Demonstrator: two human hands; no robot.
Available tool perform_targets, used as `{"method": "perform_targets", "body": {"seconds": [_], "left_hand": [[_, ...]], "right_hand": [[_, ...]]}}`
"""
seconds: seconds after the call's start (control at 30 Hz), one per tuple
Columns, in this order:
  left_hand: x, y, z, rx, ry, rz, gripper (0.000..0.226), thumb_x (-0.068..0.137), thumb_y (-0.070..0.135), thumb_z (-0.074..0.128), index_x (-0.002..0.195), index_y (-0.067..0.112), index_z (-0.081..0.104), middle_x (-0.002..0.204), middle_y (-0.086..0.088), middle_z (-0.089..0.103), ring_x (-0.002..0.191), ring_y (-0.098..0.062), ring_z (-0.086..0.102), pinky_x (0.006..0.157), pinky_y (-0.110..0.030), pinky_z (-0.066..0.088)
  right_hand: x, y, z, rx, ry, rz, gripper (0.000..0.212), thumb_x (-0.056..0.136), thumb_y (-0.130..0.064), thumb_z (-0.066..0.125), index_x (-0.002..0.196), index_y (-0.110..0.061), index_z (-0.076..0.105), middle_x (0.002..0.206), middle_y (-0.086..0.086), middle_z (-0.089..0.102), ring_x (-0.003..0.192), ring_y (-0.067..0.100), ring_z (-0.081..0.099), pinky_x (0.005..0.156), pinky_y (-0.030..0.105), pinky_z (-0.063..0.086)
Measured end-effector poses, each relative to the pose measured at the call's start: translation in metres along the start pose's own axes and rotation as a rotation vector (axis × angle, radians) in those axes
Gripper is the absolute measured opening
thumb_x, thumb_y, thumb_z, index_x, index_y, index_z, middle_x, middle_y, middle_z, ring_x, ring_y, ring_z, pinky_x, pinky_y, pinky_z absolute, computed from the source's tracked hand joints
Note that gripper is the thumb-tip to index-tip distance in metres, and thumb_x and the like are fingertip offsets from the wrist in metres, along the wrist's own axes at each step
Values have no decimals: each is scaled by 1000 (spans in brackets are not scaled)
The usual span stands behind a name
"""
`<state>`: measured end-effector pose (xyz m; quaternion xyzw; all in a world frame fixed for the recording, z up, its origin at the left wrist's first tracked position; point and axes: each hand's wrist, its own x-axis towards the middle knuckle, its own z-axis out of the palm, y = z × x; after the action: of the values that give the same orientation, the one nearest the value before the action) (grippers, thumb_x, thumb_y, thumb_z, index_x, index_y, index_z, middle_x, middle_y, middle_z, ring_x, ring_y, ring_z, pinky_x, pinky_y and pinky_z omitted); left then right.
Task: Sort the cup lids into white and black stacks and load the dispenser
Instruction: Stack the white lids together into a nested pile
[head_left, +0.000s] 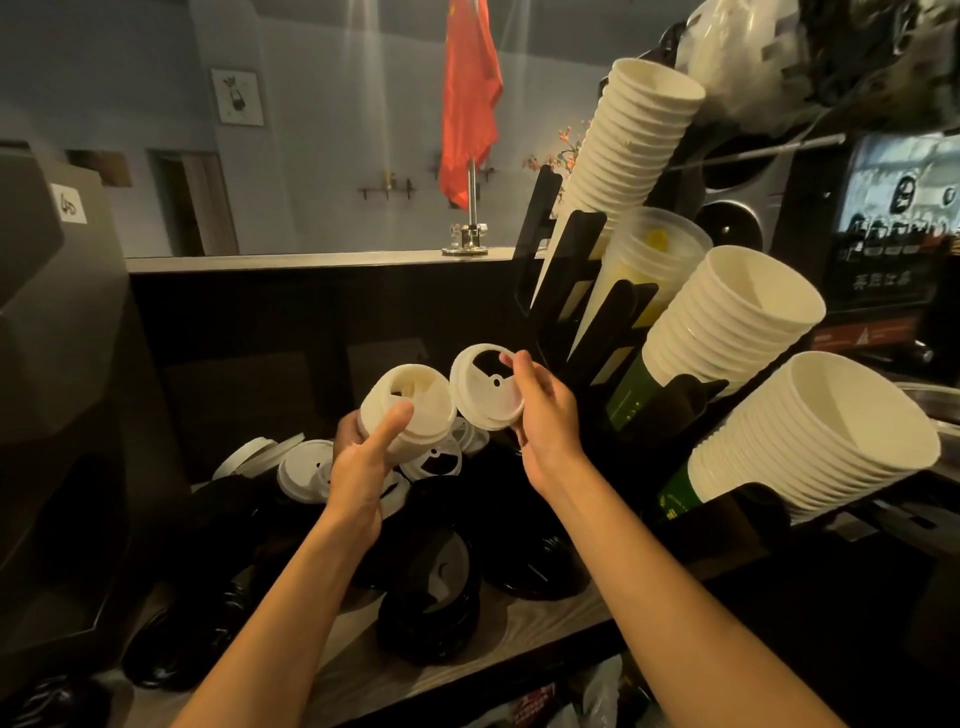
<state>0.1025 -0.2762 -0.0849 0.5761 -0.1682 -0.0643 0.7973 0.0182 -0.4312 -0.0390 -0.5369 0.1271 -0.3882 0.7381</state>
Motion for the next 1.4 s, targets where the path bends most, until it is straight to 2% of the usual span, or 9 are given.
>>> {"method": "perform_targets", "body": {"seconds": [0.2, 0.37, 0.53, 0.67, 0.8, 1.07, 1.23, 1.33, 1.4], "left_hand": [[-5, -4, 6, 27, -166, 15, 105, 54, 68, 86, 137, 16, 51, 129, -13, 66, 115, -28, 68, 98, -45, 58], [-6, -1, 6, 35, -188, 38, 128, 39, 76, 90, 142, 15, 46, 131, -11, 64, 118, -28, 67, 98, -43, 57], [-8, 2, 6, 13, -230, 58, 120, 41, 72, 92, 138, 14, 49, 130, -14, 64, 118, -31, 67, 90, -38, 59], [-9, 2, 7, 20, -229, 37, 114, 48, 71, 87, 137, 11, 50, 130, -17, 64, 117, -35, 66, 94, -43, 58], [-9, 5, 4, 25, -206, 67, 115, 47, 75, 86, 133, 5, 52, 123, -19, 67, 106, -32, 71, 81, -38, 61], [-7, 10, -1, 77, -66, 106, 99, 55, 67, 76, 136, 15, 54, 126, -13, 65, 112, -29, 67, 90, -38, 58], [-7, 13, -3, -23, 55, 29, 93, 60, 59, 78, 140, 19, 53, 126, -7, 64, 117, -25, 61, 92, -35, 52], [-5, 12, -4, -63, 49, 0, 63, 84, 39, 75, 139, 17, 54, 128, -10, 63, 118, -27, 61, 89, -34, 52], [-4, 10, -4, -59, 14, -2, 69, 77, 39, 77, 138, 17, 54, 129, -12, 64, 117, -27, 62, 89, -35, 54]], "right_hand": [[-12, 4, 14, -268, -96, -166, 22, 98, -46, 60, 92, -31, 74, 81, -18, 70, 82, -1, 67, 75, 22, 57], [-12, 6, 18, -437, -94, -311, 29, 98, -50, 58, 110, -27, 72, 106, -10, 68, 97, 4, 64, 81, 21, 56], [-10, 8, 19, -535, -143, -438, 8, 97, -48, 60, 89, -46, 60, 110, -7, 62, 99, 6, 62, 83, 24, 55], [-11, 9, 19, -492, -201, -339, 23, 98, -51, 55, 111, -35, 65, 113, -14, 63, 103, 3, 61, 85, 20, 52], [-13, 5, 24, -446, -347, -118, 46, 99, -59, 46, 129, -28, 59, 115, -7, 64, 103, 9, 63, 79, 19, 51], [-7, 3, 32, -390, -451, -25, 41, 103, -56, 38, 117, -30, 65, 91, -17, 72, 85, -5, 68, 65, 6, 49], [16, 32, 24, -703, -302, -34, 20, 101, -31, 57, 118, -22, 62, 114, 2, 66, 105, 18, 63, 91, 35, 54], [31, 50, 25, -1008, -427, 1, 31, 92, -34, 68, 121, -25, 61, 119, 1, 64, 107, 22, 63, 95, 44, 54], [38, 58, 29, -1126, -478, 15, 45, 85, -45, 69, 127, -31, 58, 126, -2, 64, 114, 24, 63, 98, 47, 53]]}}
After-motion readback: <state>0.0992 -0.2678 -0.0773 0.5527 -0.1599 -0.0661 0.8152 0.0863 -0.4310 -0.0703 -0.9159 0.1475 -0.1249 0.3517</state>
